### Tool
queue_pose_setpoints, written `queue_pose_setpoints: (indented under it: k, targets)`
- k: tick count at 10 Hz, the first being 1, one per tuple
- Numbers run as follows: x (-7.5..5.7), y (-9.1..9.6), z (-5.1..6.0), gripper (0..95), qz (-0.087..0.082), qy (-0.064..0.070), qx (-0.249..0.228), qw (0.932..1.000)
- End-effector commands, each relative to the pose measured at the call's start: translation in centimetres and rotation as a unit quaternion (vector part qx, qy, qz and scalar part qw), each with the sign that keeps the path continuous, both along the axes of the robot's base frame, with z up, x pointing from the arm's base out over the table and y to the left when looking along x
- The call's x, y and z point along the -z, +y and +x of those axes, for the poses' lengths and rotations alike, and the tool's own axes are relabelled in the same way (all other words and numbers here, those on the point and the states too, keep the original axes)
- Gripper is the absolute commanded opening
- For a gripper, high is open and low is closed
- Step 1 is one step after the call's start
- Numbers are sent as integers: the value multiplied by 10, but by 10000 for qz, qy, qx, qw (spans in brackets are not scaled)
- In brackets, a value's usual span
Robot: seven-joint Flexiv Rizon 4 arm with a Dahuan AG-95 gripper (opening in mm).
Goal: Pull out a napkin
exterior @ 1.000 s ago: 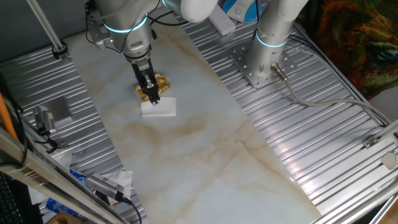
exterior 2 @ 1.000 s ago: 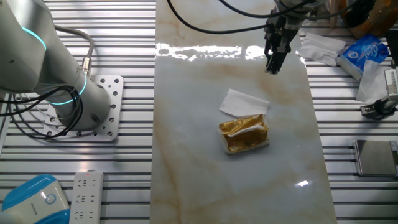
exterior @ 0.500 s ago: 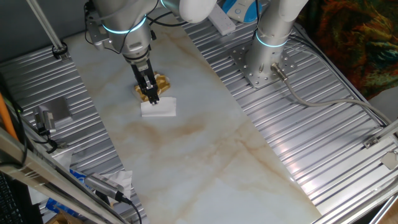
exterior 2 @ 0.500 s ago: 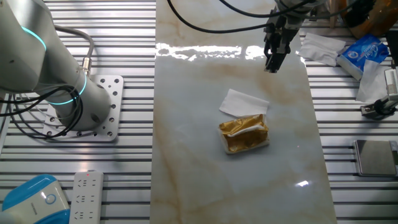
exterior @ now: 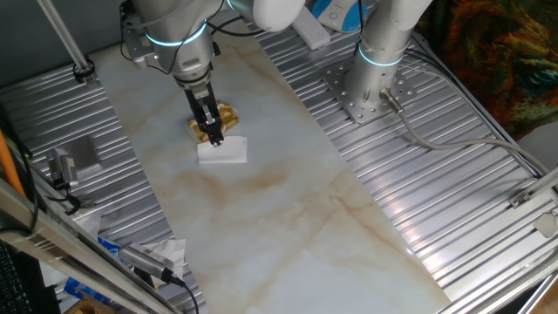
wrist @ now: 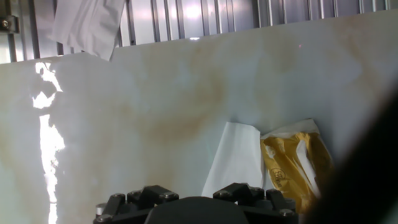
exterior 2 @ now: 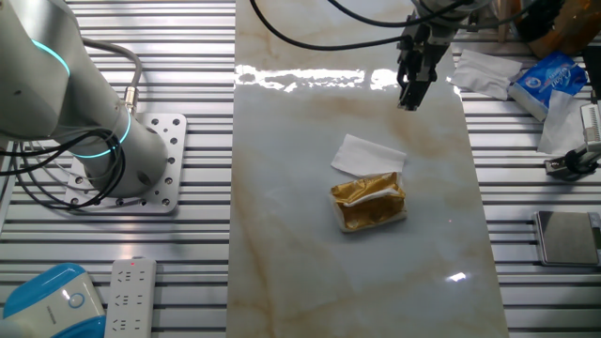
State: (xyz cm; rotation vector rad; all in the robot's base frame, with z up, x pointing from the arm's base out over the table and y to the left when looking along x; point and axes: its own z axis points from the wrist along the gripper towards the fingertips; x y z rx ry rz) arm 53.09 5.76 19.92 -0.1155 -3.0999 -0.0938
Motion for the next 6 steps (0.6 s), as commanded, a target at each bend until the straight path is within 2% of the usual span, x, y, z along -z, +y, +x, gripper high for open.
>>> queue_pose_setpoints:
  k: [1, 6]
  targets:
    - [0, 0, 0, 760, 9, 3, -1, 10000]
    - [1, -2, -1, 760, 5, 4, 12, 10000]
